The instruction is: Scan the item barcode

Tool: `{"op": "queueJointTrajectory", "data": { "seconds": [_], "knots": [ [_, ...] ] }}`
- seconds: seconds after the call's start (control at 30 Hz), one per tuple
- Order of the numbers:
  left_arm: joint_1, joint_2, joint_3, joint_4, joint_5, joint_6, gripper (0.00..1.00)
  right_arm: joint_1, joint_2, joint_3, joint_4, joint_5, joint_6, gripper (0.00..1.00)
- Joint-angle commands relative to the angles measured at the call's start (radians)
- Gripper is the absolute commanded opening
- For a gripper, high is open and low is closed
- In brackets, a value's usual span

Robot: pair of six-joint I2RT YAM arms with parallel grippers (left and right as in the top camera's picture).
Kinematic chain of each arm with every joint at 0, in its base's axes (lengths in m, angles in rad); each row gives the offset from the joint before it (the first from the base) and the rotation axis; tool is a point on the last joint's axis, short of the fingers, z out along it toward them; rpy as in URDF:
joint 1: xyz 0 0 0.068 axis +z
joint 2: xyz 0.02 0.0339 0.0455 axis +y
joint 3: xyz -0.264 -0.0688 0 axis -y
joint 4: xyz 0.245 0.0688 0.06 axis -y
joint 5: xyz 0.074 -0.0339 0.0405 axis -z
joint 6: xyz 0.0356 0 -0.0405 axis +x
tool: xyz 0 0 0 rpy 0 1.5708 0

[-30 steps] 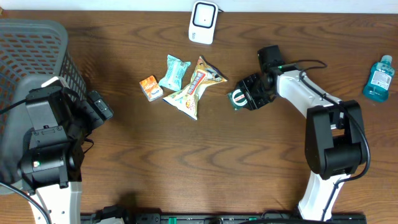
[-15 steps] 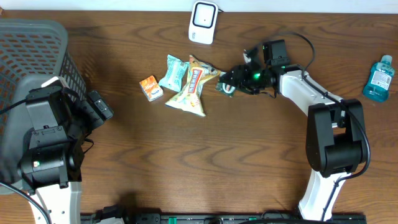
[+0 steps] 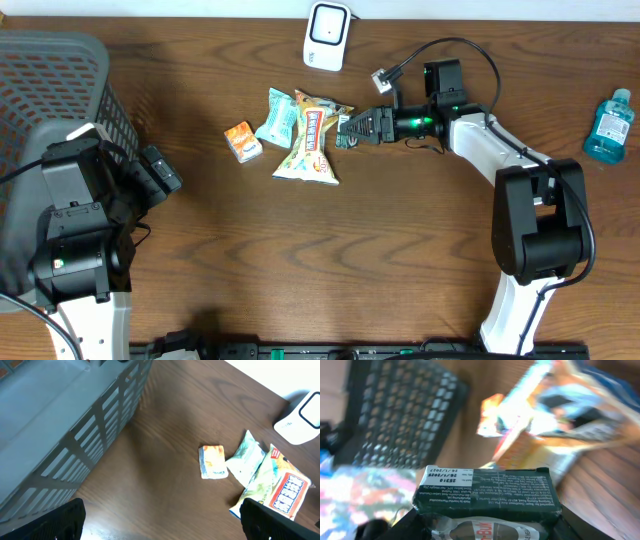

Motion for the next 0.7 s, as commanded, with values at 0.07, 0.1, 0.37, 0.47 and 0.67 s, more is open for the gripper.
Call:
{"op": "queueJointTrajectory", "data": {
  "seconds": [0.07,0.1,0.37,0.47,0.67],
  "knots": [
    [0.006,0.002,0.005,-0.001,-0.012,-0.009,0.98,0.001,0.002,0.000,0.005,-0.179,-0.123,0.50],
    [0.006,0.002,0.005,-0.001,-0.012,-0.009,0.98,0.001,0.002,0.000,0.005,-0.179,-0.123,0.49],
    [0.006,0.002,0.005,-0.001,-0.012,-0.009,0.98,0.000,0.002,0.000,-0.080,0.126,-0.002,0.42],
    [0.006,0.002,0.005,-0.001,-0.012,-0.009,0.98,0.001,0.002,0.000,-0.175,0.278,-0.003,0.43],
    [0.006,0.002,0.005,-0.001,-0.012,-0.009,0.98,-0.021,0.002,0.000,-0.311,0.399,-0.007,0.42]
  ]
}}
